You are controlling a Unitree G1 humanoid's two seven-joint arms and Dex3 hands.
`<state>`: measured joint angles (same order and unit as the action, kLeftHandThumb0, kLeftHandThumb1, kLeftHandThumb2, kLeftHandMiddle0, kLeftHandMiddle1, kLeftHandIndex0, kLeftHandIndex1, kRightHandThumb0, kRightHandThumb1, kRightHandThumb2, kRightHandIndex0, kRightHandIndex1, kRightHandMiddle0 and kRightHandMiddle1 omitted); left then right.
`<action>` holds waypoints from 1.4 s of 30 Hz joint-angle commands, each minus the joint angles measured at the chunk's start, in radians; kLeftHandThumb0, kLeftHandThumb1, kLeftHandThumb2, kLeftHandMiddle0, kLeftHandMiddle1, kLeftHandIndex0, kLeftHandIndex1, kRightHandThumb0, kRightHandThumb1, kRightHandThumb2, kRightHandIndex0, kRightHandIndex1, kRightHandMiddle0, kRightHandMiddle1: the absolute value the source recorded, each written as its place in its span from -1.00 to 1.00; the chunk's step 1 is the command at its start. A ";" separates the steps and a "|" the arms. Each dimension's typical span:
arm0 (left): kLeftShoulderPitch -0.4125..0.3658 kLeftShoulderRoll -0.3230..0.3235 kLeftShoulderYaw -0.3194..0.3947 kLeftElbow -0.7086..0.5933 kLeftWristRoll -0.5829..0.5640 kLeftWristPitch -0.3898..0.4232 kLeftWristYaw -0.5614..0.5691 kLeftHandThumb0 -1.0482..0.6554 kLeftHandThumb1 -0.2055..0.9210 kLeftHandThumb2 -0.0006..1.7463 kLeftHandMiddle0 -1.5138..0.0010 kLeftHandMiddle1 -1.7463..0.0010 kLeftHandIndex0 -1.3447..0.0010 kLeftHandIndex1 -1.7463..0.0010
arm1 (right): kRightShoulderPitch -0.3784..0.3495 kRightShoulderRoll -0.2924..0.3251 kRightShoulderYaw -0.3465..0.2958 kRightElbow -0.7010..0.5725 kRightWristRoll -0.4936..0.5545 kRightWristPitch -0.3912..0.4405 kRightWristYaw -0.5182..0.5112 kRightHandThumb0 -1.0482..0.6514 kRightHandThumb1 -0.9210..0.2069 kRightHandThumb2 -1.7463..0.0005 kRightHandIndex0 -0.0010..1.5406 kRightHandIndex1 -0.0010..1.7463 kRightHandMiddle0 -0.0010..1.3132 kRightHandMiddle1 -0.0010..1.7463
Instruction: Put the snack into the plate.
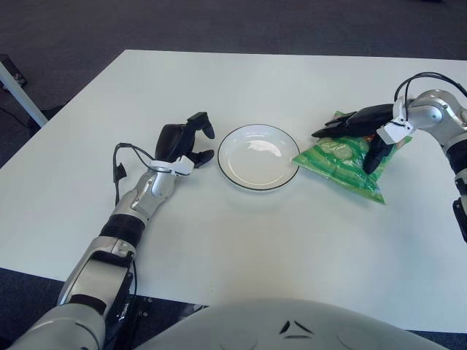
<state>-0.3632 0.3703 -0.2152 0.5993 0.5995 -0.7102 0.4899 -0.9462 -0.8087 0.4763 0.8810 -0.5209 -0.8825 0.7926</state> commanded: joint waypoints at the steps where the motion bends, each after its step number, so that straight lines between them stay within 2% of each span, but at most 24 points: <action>1: 0.120 -0.016 -0.034 0.092 0.004 0.015 -0.012 -0.33 -0.06 0.50 -0.67 -1.00 0.09 -1.00 | 0.087 0.020 -0.015 -0.033 -0.060 0.131 -0.108 -0.41 -0.07 0.22 -1.00 -0.15 -0.99 0.19; 2: 0.120 -0.016 -0.034 0.093 0.002 0.016 -0.016 -0.33 -0.05 0.49 -0.67 -1.00 0.10 -1.00 | 0.104 0.022 -0.028 -0.051 -0.063 0.171 -0.145 -0.22 0.07 0.00 -0.99 0.21 -0.86 0.48; 3: 0.119 -0.015 -0.035 0.094 0.003 0.016 -0.016 -0.33 -0.04 0.48 -0.68 -1.00 0.11 -1.00 | 0.125 0.031 -0.053 -0.066 -0.050 0.223 -0.185 -0.05 0.18 -0.16 -0.98 0.48 -0.68 0.67; 6: 0.118 -0.013 -0.037 0.095 0.009 0.013 -0.010 -0.32 -0.03 0.47 -0.70 -1.00 0.12 -1.00 | 0.158 0.048 -0.092 -0.096 -0.014 0.301 -0.232 0.47 -0.06 -0.23 -0.55 0.80 -0.21 0.89; 9: 0.116 -0.007 -0.042 0.094 0.027 0.007 0.009 -0.32 -0.02 0.46 -0.70 -1.00 0.12 -1.00 | 0.175 0.057 -0.127 -0.108 0.028 0.320 -0.262 0.68 0.05 -0.42 -0.32 0.93 0.05 0.96; 12: 0.111 -0.002 -0.048 0.100 0.039 -0.002 0.015 -0.32 0.01 0.44 -0.71 -1.00 0.14 -1.00 | 0.170 0.032 -0.152 -0.135 0.048 0.266 -0.288 0.78 0.18 -0.57 -0.18 0.98 0.20 0.99; 17: 0.107 0.001 -0.050 0.113 0.028 -0.013 0.001 -0.31 0.04 0.42 -0.71 -1.00 0.16 -1.00 | 0.183 -0.011 -0.202 -0.252 0.075 0.210 -0.310 0.84 0.30 -0.68 -0.08 1.00 0.37 1.00; 28: 0.102 -0.007 -0.041 0.117 0.010 -0.004 -0.004 -0.31 0.03 0.42 -0.73 -1.00 0.15 -1.00 | 0.216 0.007 -0.298 -0.423 0.083 0.250 -0.418 0.86 0.36 -0.73 -0.04 1.00 0.46 1.00; 36: 0.097 -0.014 -0.039 0.109 0.041 0.004 0.063 -0.33 -0.06 0.50 -0.69 -1.00 0.09 -1.00 | 0.177 0.023 -0.330 -0.451 0.061 0.241 -0.489 0.88 0.41 -0.77 -0.01 1.00 0.49 1.00; 42: 0.110 -0.031 -0.024 0.080 0.019 0.077 0.054 -0.34 -0.10 0.53 -0.68 -1.00 0.06 -1.00 | 0.134 0.031 -0.336 -0.506 0.034 0.255 -0.522 0.89 0.46 -0.81 0.02 1.00 0.54 1.00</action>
<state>-0.3769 0.3771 -0.2151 0.6186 0.6076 -0.7026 0.5501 -0.7681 -0.7878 0.1530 0.4228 -0.4757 -0.6326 0.2907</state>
